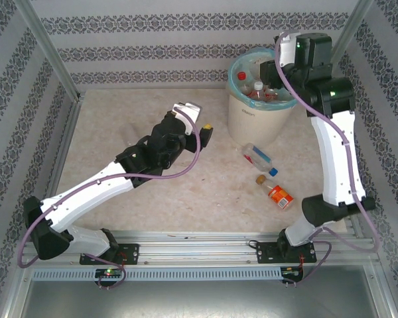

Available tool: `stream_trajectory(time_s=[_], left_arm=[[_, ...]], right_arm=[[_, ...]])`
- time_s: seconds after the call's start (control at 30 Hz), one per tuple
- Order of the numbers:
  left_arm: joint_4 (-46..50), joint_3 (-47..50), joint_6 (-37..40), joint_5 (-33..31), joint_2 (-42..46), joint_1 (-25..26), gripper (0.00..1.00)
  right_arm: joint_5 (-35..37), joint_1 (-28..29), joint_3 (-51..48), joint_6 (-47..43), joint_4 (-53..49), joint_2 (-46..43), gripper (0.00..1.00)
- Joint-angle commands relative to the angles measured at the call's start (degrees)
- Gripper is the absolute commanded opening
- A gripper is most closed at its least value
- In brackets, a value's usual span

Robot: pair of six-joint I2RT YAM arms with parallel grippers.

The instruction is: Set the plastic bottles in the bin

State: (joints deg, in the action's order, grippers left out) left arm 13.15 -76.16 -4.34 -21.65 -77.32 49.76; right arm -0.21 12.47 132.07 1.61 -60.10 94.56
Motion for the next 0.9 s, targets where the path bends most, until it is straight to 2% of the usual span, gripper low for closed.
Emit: stream_trajectory(time_s=[0.0,0.3,0.87], left_arm=[[2.47,-2.24,-0.49,1.82,-0.76,-0.23,0.84],[4.13,-2.33,-0.23,2.92,-2.57,-0.25,0.85],[4.82,-1.36,-1.59,3.93,-2.83,-0.20,0.85]], right_arm=[[-0.91,-0.60,6.61,0.34,-8.77,4.01,0.00],[0.96,-1.22,15.16,-0.44,-14.63,11.04,0.00],[0.09,-4.74,15.67,-1.08,-19.53,20.47,0.00]])
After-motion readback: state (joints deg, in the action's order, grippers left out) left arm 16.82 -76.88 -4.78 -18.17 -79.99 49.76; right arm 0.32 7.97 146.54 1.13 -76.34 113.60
